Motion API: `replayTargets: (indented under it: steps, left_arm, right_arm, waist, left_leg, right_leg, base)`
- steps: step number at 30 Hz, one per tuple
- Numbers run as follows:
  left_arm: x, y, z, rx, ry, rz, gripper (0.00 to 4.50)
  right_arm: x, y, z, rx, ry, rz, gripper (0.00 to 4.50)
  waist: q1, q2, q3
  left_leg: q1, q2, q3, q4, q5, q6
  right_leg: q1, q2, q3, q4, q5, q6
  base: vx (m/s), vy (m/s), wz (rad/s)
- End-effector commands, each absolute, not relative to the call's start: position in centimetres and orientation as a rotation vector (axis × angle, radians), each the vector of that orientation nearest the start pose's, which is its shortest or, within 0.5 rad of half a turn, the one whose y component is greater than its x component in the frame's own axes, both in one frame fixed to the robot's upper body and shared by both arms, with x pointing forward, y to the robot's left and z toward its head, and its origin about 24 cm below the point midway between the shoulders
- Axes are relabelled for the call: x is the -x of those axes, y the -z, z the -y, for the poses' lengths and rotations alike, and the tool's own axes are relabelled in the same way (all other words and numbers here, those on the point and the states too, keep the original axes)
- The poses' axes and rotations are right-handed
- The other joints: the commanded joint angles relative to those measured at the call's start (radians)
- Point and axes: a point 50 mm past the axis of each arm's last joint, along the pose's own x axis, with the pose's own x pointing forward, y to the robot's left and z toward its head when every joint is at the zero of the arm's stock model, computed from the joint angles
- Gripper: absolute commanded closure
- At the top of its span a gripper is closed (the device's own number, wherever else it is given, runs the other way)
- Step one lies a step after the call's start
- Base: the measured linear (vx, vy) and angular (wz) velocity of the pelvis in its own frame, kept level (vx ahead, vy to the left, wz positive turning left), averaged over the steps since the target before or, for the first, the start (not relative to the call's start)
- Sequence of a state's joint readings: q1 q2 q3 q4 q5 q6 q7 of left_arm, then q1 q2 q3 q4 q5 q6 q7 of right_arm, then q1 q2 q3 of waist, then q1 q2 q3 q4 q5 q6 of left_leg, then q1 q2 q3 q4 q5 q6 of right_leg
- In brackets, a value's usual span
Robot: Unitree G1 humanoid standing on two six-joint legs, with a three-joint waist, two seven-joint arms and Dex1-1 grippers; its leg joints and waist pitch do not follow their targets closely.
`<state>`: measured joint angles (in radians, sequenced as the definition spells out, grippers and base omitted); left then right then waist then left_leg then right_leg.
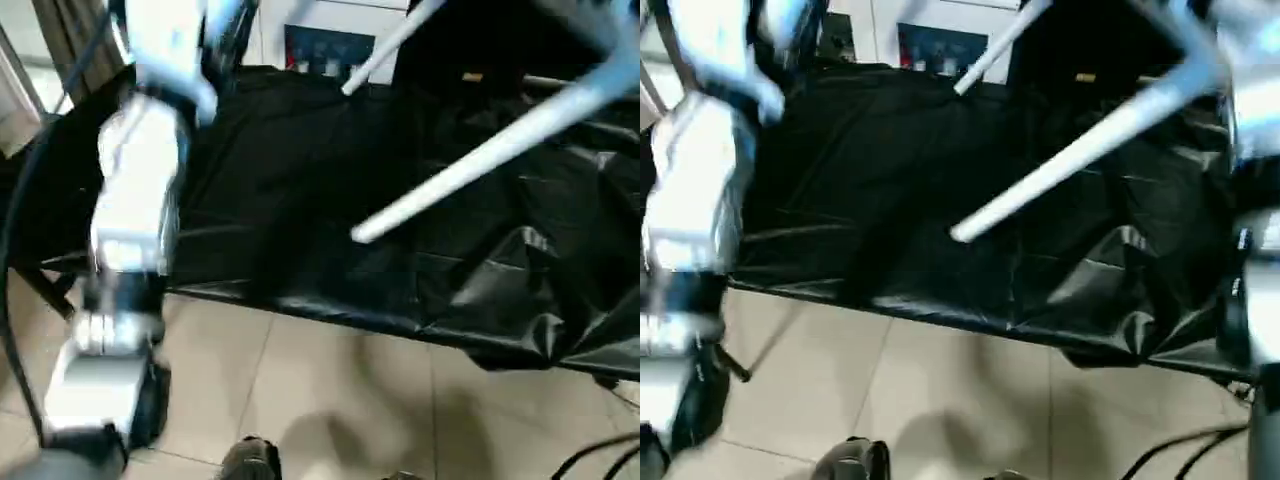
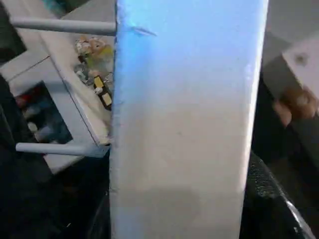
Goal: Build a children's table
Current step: Flip table
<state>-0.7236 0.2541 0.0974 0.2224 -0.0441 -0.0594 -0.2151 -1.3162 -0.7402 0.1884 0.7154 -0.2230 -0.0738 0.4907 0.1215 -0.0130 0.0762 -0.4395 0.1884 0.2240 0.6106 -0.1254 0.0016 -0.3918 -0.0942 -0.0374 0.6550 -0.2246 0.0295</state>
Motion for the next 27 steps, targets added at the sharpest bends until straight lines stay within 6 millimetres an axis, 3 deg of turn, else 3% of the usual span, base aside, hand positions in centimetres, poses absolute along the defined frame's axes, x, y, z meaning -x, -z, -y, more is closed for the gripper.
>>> replayTargets:
  steps: [1,4,5,6,7,9,11,15,21,23,25,27]
  left_arm:
    - [-35.7,-19.1,-18.2,-0.157,0.097,0.384,2.25]
    - [-35.2,-16.3,-18.0,-0.152,0.106,0.293,2.38]
    - [-35.1,-16.1,-18.0,-0.151,0.107,0.287,2.44]
    - [-35.0,-14.9,-17.9,-0.163,0.113,0.243,2.53]
    - [-34.9,-14.3,-17.9,-0.168,0.121,0.222,2.59]
    - [-34.9,-13.2,-17.8,-0.18,0.128,0.184,2.64]
    - [-34.9,-12.6,-17.9,-0.183,0.123,0.157,2.73]
    - [-35.1,-11.8,-18.5,-0.2,0.106,0.116,2.85]
    - [-35.2,-10.6,-19.4,-0.239,0.094,0.074,2.87]
    - [-35.3,-10.4,-19.8,-0.246,0.087,0.065,2.87]
    - [-35.3,-10.4,-20.0,-0.248,0.083,0.062,2.87]
    - [-35.3,-10.3,-20.5,-0.256,0.075,0.057,2.88]
  right_arm:
    - [-37.4,-36.5,23.7,1.082,-0.138,0.339,2.73]
    - [-37.7,-37.4,22.6,1.162,-0.177,0.321,2.73]
    - [-37.7,-37.4,22.6,1.168,-0.179,0.319,2.73]
    - [-37.8,-37.7,22.2,1.205,-0.181,0.312,2.73]
    - [-37.9,-37.9,21.9,1.224,-0.183,0.308,2.73]
    - [-38.1,-38.2,21.2,1.254,-0.198,0.303,2.73]
    - [-38.4,-38.1,20.4,1.285,-0.225,0.29,2.73]
    - [-38.9,-37.2,19.0,1.341,-0.303,0.253,2.73]
    - [-39.2,-35.7,17.3,1.358,-0.433,0.224,2.73]
    - [-39.1,-35.2,16.7,1.353,-0.478,0.215,2.25]
    - [-39.1,-35.0,16.4,1.35,-0.502,0.212,2.12]
    - [-38.9,-34.8,15.9,1.341,-0.542,0.215,1.82]
  waist:
    - [-0.022,-0.017,-0.077]
    - [-0.029,-0.026,-0.077]
    - [-0.031,-0.025,-0.078]
    - [-0.035,-0.034,-0.08]
    - [-0.037,-0.033,-0.079]
    - [-0.044,-0.042,-0.079]
    - [-0.048,-0.046,-0.081]
    - [-0.049,-0.053,-0.084]
    - [-0.055,-0.058,-0.076]
    - [-0.058,-0.061,-0.074]
    - [-0.061,-0.06,-0.072]
    - [-0.067,-0.054,-0.074]
  left_leg:
    - [0.067,0.044,-0.036,-0.06,-0.41,-0.077]
    - [0.064,0.045,-0.039,-0.065,-0.432,-0.092]
    - [0.066,0.046,-0.04,-0.065,-0.441,-0.096]
    - [0.064,0.045,-0.039,-0.064,-0.44,-0.097]
    - [0.064,0.045,-0.04,-0.066,-0.438,-0.096]
    - [0.063,0.046,-0.037,-0.066,-0.427,-0.092]
    - [0.06,0.046,-0.037,-0.065,-0.407,-0.087]
    - [0.055,0.046,-0.031,-0.057,-0.291,-0.05]
    - [0.06,0.047,-0.035,-0.063,-0.395,-0.082]
    - [0.061,0.048,-0.036,-0.065,-0.406,-0.09]
    - [0.062,0.046,-0.036,-0.065,-0.432,-0.088]
    - [0.065,0.049,-0.041,-0.07,-0.452,-0.11]
  right_leg:
    - [-0.003,-0.042,0.028,-0.094,-0.27,-0.161]
    - [-0.007,-0.04,0.027,-0.094,-0.273,-0.14]
    - [-0.008,-0.039,0.027,-0.093,-0.269,-0.139]
    - [-0.009,-0.037,0.027,-0.09,-0.251,-0.14]
    - [-0.009,-0.036,0.027,-0.09,-0.241,-0.141]
    - [-0.01,-0.034,0.028,-0.088,-0.201,-0.149]
    - [-0.007,-0.033,0.029,-0.083,-0.163,-0.156]
    - [-0.001,-0.027,0.027,-0.069,-0.012,-0.18]
    - [-0.006,-0.031,0.03,-0.079,-0.131,-0.16]
    - [-0.009,-0.031,0.03,-0.081,-0.15,-0.151]
    - [-0.01,-0.031,0.031,-0.084,-0.176,-0.144]
    - [-0.013,-0.033,0.03,-0.085,-0.195,-0.144]
  base:
    - [0.0,0.0,0.0]
    - [0.0,0.0,0.0]
    - [0.0,0.0,0.0]
    - [0.0,0.0,0.0]
    - [0.0,0.0,0.0]
    - [0.0,0.0,0.0]
    - [0.0,0.0,0.0]
    - [0.0,0.0,0.0]
    - [0.0,0.0,0.0]
    - [0.0,0.0,0.0]
    - [0.0,0.0,0.0]
    - [0.0,0.0,0.0]
